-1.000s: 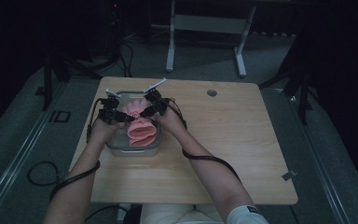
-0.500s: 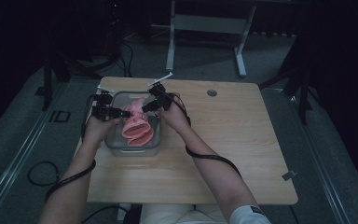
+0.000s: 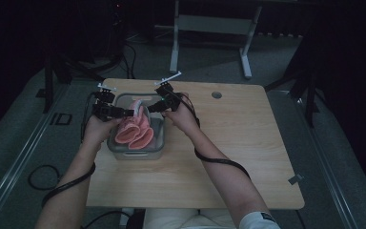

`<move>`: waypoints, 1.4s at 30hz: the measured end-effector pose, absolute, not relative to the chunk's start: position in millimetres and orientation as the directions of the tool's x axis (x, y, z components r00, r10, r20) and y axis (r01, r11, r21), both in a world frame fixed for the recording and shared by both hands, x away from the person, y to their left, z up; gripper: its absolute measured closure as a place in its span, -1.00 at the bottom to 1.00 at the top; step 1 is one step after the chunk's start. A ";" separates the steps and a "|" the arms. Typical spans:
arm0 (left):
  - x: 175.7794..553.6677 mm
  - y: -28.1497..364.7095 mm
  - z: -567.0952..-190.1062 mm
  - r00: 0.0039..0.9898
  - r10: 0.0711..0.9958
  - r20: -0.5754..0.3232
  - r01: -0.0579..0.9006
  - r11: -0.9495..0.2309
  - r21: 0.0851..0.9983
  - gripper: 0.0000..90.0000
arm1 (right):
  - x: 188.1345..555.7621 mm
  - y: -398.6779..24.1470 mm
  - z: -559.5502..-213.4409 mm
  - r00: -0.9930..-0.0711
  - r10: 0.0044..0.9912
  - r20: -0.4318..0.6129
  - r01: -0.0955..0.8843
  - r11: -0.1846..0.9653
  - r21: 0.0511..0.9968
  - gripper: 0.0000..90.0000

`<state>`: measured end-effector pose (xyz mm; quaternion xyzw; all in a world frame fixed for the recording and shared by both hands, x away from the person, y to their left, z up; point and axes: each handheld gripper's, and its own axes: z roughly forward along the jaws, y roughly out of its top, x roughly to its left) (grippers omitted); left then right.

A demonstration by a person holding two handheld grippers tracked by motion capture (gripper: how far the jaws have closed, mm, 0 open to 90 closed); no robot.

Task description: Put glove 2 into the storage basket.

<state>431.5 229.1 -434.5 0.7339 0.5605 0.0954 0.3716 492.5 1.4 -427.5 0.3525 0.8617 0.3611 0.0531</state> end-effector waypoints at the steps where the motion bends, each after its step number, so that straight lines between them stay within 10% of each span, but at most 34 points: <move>1: 431.1 228.5 -433.2 0.358 0.891 -0.280 0.749 -0.094 0.656 -0.15 | 492.0 -0.1 -427.2 -0.745 0.647 0.165 0.570 0.487 0.662 0.04; 17: 414.9 184.7 -413.6 0.452 0.857 -0.248 0.696 -0.165 0.699 -0.16 | 482.3 -18.5 -417.6 -0.763 0.630 0.147 0.535 0.487 0.690 -0.03; 31: 408.8 140.4 -416.6 0.533 0.820 -0.208 0.642 -0.231 0.731 -0.89 | 478.3 -59.3 -419.1 -0.772 0.622 0.128 0.501 0.473 0.724 -0.58; 42: 404.2 104.6 -427.3 0.584 0.799 -0.143 0.584 -0.291 0.758 -0.94 | 474.1 -84.0 -422.4 -0.760 0.643 0.094 0.482 0.460 0.746 -0.65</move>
